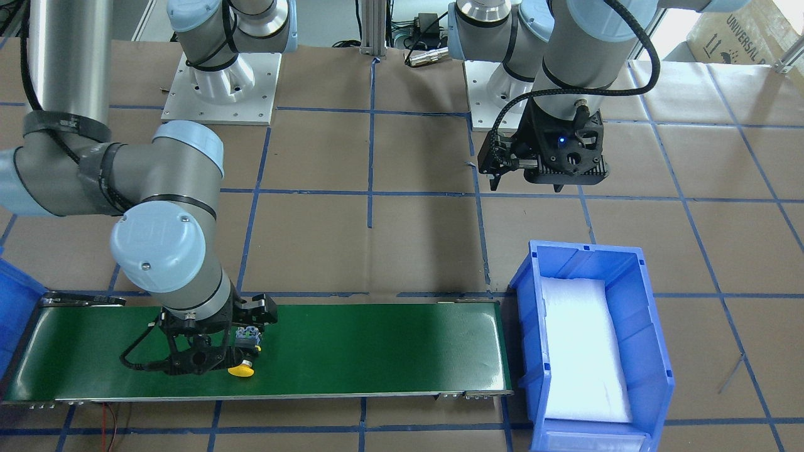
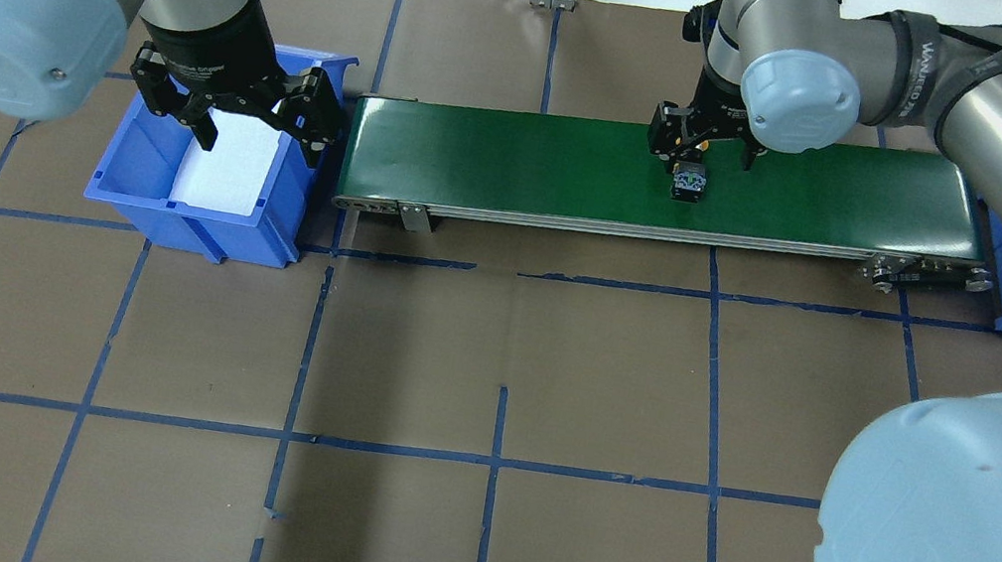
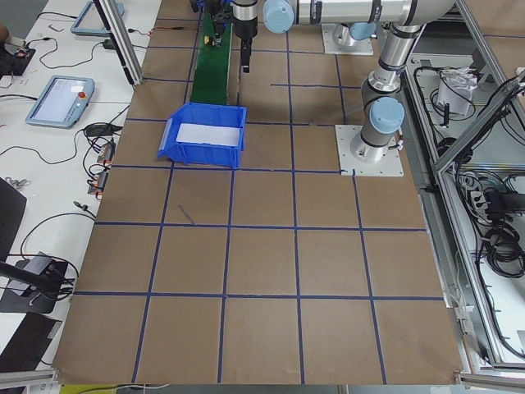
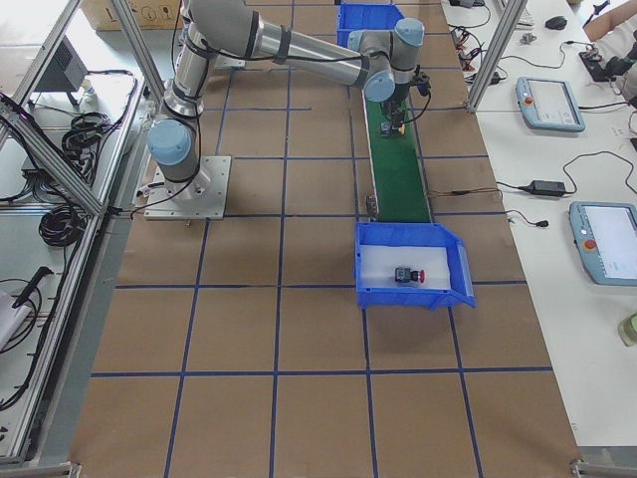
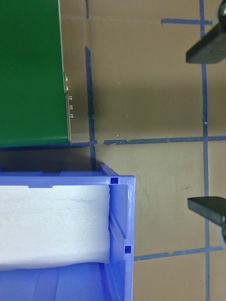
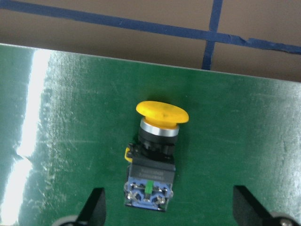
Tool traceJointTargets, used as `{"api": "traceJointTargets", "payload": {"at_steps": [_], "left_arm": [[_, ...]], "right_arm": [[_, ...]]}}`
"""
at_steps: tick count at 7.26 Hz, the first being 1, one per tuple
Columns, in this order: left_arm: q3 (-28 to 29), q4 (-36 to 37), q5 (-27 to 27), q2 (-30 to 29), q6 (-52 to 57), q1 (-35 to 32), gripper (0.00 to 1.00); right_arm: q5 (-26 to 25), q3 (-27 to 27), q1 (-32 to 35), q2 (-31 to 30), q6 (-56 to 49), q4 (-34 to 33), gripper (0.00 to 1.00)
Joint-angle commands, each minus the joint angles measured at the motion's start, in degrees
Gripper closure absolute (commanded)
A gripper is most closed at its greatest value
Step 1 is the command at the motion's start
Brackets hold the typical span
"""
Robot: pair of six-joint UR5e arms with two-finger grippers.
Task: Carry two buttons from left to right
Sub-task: 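Grasp the yellow button with the right gripper and lift it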
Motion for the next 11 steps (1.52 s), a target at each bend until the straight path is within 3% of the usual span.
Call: {"api": "traceJointTargets", "payload": {"at_steps": [1, 3, 4, 5, 6, 8, 10, 11], "left_arm": [[0.0, 0.0, -0.1, 0.1, 0.0, 0.0, 0.00], [0.0, 0.0, 0.0, 0.1, 0.0, 0.0, 0.00], [0.0, 0.0, 0.0, 0.1, 0.0, 0.0, 0.00], [-0.1, -0.2, -0.1, 0.4, 0.0, 0.0, 0.00], [0.0, -0.1, -0.1, 0.4, 0.0, 0.0, 0.00], [0.0, -0.2, -0.1, 0.4, 0.1, 0.1, 0.00], [0.0, 0.0, -0.2, 0.3, 0.1, 0.3, 0.00], [0.1, 0.0, -0.2, 0.1, 0.1, 0.1, 0.00]], "right_arm": [[-0.4, 0.3, 0.8, 1.8, 3.7, -3.1, 0.10], [-0.3, 0.9, -1.4, 2.2, 3.9, -2.8, 0.18], [-0.3, 0.9, -1.8, 1.9, 3.5, -2.9, 0.34], [-0.4, 1.0, -1.9, 1.9, 3.5, -2.4, 0.56], [-0.2, -0.3, -1.9, 2.2, 3.4, 2.2, 0.71], [-1.1, -3.6, -2.2, 1.6, 2.9, 3.5, 0.76], [-6.0, -10.7, -3.4, 1.8, 1.7, 11.2, 0.76], [-7.8, -12.7, -6.9, 1.4, -4.6, 12.1, 0.76]]}}
